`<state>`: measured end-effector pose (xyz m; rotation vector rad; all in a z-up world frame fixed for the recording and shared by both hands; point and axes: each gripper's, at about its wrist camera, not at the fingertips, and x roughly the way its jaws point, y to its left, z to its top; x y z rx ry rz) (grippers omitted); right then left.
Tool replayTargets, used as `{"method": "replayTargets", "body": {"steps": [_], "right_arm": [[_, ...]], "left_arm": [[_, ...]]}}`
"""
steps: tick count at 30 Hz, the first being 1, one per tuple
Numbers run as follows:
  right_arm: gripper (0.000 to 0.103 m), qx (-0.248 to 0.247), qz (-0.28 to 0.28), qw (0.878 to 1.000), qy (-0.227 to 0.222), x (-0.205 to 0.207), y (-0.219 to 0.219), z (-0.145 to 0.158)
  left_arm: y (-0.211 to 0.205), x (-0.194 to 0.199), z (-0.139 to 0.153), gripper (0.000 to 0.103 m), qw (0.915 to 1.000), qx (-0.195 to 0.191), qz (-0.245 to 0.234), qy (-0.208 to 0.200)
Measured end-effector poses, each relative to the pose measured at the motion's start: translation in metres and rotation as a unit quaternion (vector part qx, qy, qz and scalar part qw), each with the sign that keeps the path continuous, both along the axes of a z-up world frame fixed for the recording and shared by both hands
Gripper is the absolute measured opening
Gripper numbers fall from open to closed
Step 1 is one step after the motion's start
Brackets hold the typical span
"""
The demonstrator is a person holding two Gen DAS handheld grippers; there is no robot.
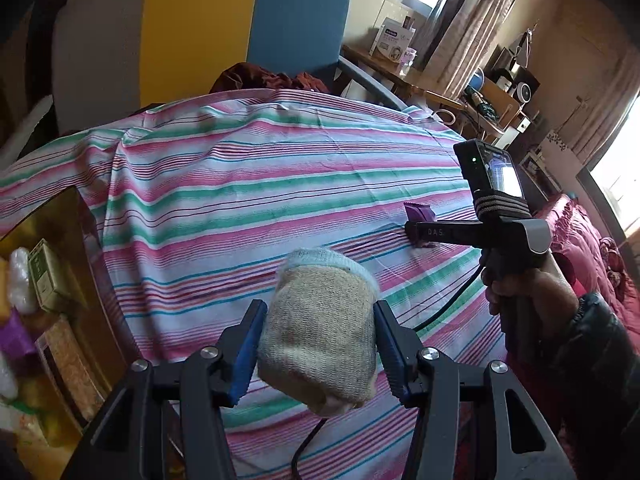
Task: Organize objects
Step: 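Carry the sock toward the tray with the left tool while the right tool grasps the purple pouch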
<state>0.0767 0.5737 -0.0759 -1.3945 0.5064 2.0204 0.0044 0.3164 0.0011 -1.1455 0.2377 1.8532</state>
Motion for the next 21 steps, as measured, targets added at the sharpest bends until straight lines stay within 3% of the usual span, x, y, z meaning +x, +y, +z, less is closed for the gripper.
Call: {"method": "replayTargets", "body": {"steps": [5, 10, 13, 17, 21], "right_arm": [[0.034, 0.009, -0.003, 1.0, 0.009, 0.004, -0.002, 0.004], [0.034, 0.015, 0.024, 0.998, 0.054, 0.004, -0.012, 0.02], [0.034, 0.016, 0.052, 0.996, 0.07, -0.001, -0.021, 0.025], [0.034, 0.023, 0.093, 0.993, 0.066, -0.015, -0.042, 0.024], [0.034, 0.031, 0.115, 0.992, 0.051, -0.022, -0.051, 0.018]], "left_arm": [[-0.039, -0.005, 0.012, 0.054, 0.9992, 0.026, 0.03, -0.002], [-0.111, -0.032, 0.03, 0.054, 0.993, 0.061, 0.101, 0.0], [-0.169, -0.054, 0.038, 0.054, 0.983, 0.068, 0.17, 0.012], [-0.245, -0.078, 0.036, 0.054, 0.9634, 0.063, 0.26, 0.018], [-0.282, -0.085, 0.017, 0.054, 0.9514, 0.052, 0.304, 0.004]]}}
